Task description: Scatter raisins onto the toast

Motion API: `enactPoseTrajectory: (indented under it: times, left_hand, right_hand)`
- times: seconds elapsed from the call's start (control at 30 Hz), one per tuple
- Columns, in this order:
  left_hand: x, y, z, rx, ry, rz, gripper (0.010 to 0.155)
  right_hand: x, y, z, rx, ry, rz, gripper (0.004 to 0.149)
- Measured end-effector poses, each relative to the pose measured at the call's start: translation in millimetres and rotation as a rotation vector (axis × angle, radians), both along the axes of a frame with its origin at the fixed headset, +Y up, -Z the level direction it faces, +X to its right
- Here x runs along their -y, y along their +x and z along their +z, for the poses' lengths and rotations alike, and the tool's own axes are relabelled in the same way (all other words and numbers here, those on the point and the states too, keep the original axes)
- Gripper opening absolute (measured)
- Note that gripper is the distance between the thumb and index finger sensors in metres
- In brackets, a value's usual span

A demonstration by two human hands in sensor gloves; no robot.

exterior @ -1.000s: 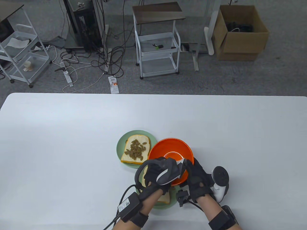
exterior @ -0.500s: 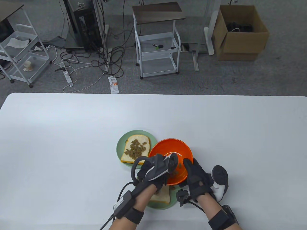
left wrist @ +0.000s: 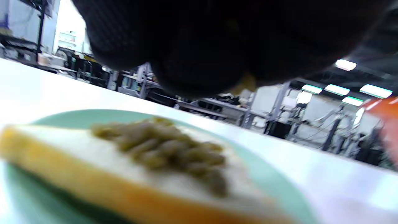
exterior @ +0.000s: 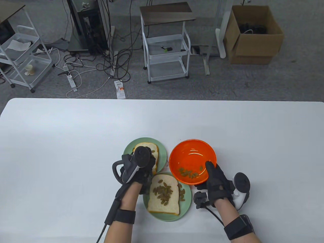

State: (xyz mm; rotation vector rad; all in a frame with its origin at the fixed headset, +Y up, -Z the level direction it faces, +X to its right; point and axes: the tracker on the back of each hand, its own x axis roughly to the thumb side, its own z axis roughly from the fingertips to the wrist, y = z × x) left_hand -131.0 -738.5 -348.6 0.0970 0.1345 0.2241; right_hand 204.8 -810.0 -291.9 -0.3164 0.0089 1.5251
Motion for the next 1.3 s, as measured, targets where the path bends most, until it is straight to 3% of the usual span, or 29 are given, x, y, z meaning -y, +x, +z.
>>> enactPoseTrajectory:
  times: [0.1, 0.17, 0.23, 0.4, 0.63, 0.87, 1.3]
  left_hand:
    - [5, -3, -1, -0.022, -0.015, -0.075, 0.042]
    - [5, -5, 0, -0.044, -0.076, -0.093, 0.049]
    - [2, -6, 2, -0.028, -0.061, -0.081, 0.054]
    - [-10, -1, 14, 0.073, -0.085, 0.014, 0.074]
    - [-14, 18, 41, 0.304, -0.153, 0.109, 0.089]
    - [6, 9, 68, 0.381, -0.068, 0.100, 0.092]
    - [17, -4, 68, 0.427, -0.092, 0.139, 0.089]
  right_hand:
    - [-1, 1, 0, -0.001, 0.000, -0.006, 0.073]
    - [-2, 3, -1, 0.007, 0.000, -0.015, 0.073]
    - [-3, 6, -1, 0.015, -0.001, -0.026, 0.073]
    - [-3, 22, -5, 0.066, -0.035, -0.057, 0.072]
    - [4, 44, -8, 0.121, -0.117, -0.070, 0.073]
    - [11, 56, -11, 0.131, -0.190, -0.051, 0.074]
    - [15, 76, -13, 0.224, -0.206, -0.026, 0.075]
